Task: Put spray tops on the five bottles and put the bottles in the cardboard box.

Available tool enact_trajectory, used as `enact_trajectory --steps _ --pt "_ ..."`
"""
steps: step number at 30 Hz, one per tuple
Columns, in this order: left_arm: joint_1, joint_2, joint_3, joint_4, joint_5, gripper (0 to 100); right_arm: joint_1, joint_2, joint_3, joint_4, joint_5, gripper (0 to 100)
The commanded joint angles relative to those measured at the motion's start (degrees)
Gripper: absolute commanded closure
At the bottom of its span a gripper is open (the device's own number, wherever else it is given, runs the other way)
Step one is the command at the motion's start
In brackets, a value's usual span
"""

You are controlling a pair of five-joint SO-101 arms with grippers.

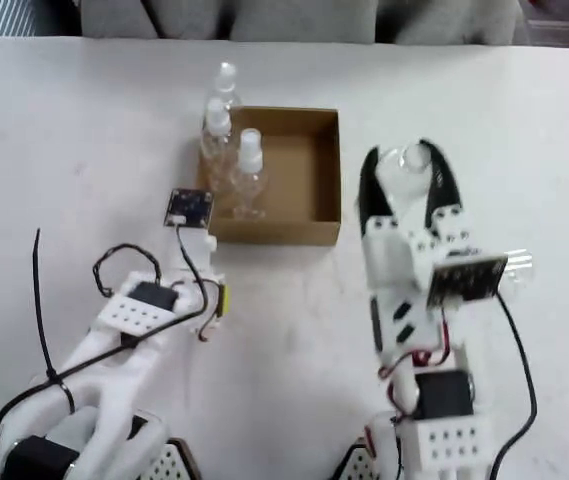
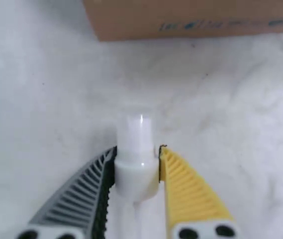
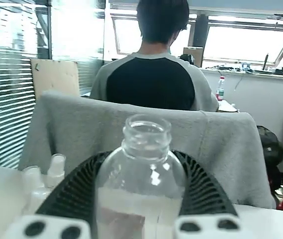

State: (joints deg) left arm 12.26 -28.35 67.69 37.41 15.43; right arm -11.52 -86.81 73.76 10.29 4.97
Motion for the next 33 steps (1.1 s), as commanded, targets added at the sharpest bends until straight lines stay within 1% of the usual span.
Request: enact_trajectory --steps 1,3,7,10,12,16,19,22,25,28,31,33 --pt "-1.1 -2.8 -1.5 -1.1 -0.6 98 -5.2 -7.9 -0.1 8.0 -4.4 98.2" --pt "-2.2 -3.8 -2.8 -0.9 -0.6 98 -8.6 -10.0 -0.1 11.1 -7.6 98.2" --pt "-6.0 -10.2 -4.6 -0.9 -1.7 98 -13.8 -10.1 3.3 12.7 -8.7 98.2" --pt "-8.1 -18.2 -6.1 -0.9 -7.1 98 -18.1 -10.6 10.2 11.1 -8.7 98.2" --pt "-9.5 -24.5 -7.8 -0.9 -9.1 98 -20.6 -10.6 14.4 8.9 -8.5 98.2" --pt "-12.2 -34.9 -13.8 -1.0 -9.5 98 -24.2 -10.6 18.1 7.5 -8.4 98.2" --pt "-12.2 -39.2 -19.6 -1.3 -9.7 98 -26.5 -10.6 20.1 7.5 -8.4 98.2" --pt "-12.0 -39.6 -27.9 -2.1 -9.5 98 -30.5 -10.6 23.1 7.5 -8.3 98.2" --pt "-12.0 -38.6 -35.2 -5.9 -9.4 98 -33.7 -10.6 23.4 9.0 -8.3 98.2" --pt "-12.0 -34.9 -42.1 -8.3 -9.3 98 -34.3 -10.6 23.4 9.6 -8.3 98.1" --pt "-11.4 -28.4 -50.3 -8.2 -9.1 98 -34.4 -10.6 23.4 9.6 -8.3 98.1" --pt "-9.2 -23.4 -56.1 -7.1 -6.7 98 -34.4 -10.6 23.4 9.7 -8.3 98.1"
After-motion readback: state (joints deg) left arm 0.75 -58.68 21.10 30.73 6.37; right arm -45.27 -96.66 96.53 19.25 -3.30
